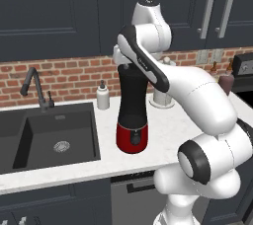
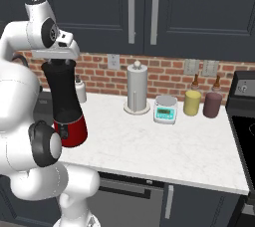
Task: Close the lid blender by securely placing the lid on top.
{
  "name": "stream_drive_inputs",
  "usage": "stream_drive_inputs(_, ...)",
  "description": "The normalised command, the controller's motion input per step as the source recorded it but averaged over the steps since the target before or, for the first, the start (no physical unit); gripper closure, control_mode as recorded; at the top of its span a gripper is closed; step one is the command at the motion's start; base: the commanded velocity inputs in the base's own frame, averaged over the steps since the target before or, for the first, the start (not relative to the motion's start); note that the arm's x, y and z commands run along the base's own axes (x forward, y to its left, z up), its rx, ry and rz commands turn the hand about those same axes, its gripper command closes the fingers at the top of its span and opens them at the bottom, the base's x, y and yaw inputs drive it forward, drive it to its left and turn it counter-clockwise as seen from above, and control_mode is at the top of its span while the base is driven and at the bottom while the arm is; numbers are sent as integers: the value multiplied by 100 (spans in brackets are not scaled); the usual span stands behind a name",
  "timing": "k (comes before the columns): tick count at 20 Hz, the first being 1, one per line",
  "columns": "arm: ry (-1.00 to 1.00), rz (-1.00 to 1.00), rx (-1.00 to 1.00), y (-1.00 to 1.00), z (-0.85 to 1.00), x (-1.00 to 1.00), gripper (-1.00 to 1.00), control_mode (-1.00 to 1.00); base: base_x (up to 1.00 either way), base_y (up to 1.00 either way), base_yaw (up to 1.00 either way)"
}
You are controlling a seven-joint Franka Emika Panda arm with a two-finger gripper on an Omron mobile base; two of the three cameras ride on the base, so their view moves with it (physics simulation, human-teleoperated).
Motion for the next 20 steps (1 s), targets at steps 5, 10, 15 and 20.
stream_drive_inputs(5,0,0,0,0,0,0,-100,-100,0,0,0)
stream_drive_inputs(10,0,0,0,0,0,0,-100,-100,0,0,0)
stream_drive_inputs(15,0,0,0,0,0,-10,-100,-100,0,0,0)
stream_drive_inputs(20,0,0,0,0,6,-30,-100,-100,0,0,0)
